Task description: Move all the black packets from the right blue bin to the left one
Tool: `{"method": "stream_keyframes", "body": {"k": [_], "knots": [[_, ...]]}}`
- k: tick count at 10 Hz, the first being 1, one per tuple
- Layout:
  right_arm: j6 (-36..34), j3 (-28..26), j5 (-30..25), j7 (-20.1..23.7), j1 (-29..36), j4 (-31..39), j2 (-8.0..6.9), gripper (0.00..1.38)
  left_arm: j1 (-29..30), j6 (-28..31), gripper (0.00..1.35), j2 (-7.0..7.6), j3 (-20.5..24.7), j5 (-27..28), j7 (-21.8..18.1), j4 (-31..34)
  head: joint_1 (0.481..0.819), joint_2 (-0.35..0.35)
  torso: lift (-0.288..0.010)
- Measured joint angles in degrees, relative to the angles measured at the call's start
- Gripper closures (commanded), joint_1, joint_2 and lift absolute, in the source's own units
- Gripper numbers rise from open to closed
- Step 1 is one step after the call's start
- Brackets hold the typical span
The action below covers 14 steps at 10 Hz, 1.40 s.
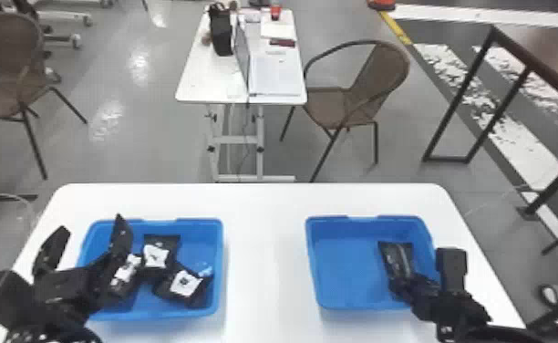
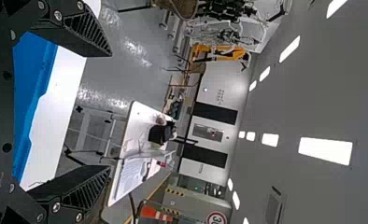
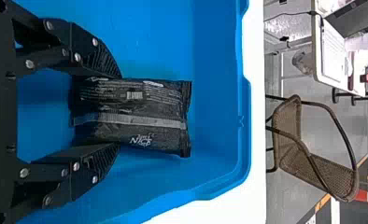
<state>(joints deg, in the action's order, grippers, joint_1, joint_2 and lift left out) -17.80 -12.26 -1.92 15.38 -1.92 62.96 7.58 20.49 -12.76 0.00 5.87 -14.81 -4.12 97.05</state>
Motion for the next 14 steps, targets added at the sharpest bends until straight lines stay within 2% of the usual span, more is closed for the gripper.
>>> {"method": "stream_keyframes", "body": {"k": [5,7,8,9,11,14], "knots": [[1.3,0.6,3.6,-1.1,4.2,9.5,-1.51,1.23,0.0,-0.6,0.18,0.0,0.0,-0.6,-0.1,-0.4,0.695,-0.058,0.0],[2.0,2.9,6.7,0.3,5.8,15.9,-1.47,1.23,-0.2,-0.8,0.18,0.0,0.0,-0.6,-0.2,-0.5,0.695,-0.022,0.0],[2.2,5.0,8.5,2.6,6.4,19.7,-1.41,1.22,-0.3,-0.9,0.18,0.0,-0.1,-0.9,-0.3,-0.4,0.695,-0.007,0.0],[2.0,7.9,10.5,5.8,6.1,22.9,-1.16,1.22,-0.6,0.1,0.17,0.0,-0.4,-2.5,-1.0,-0.2,0.695,0.036,0.0],[0.5,16.4,12.8,11.8,1.4,25.6,0.53,1.23,-2.4,5.6,0.18,0.0,-0.5,-7.0,-5.5,0.7,0.695,0.124,0.0],[-0.1,31.3,17.9,16.8,-9.6,22.2,2.75,1.23,-5.3,12.9,0.18,0.0,-1.3,-15.6,-9.3,1.4,0.695,0.209,0.0]]}}
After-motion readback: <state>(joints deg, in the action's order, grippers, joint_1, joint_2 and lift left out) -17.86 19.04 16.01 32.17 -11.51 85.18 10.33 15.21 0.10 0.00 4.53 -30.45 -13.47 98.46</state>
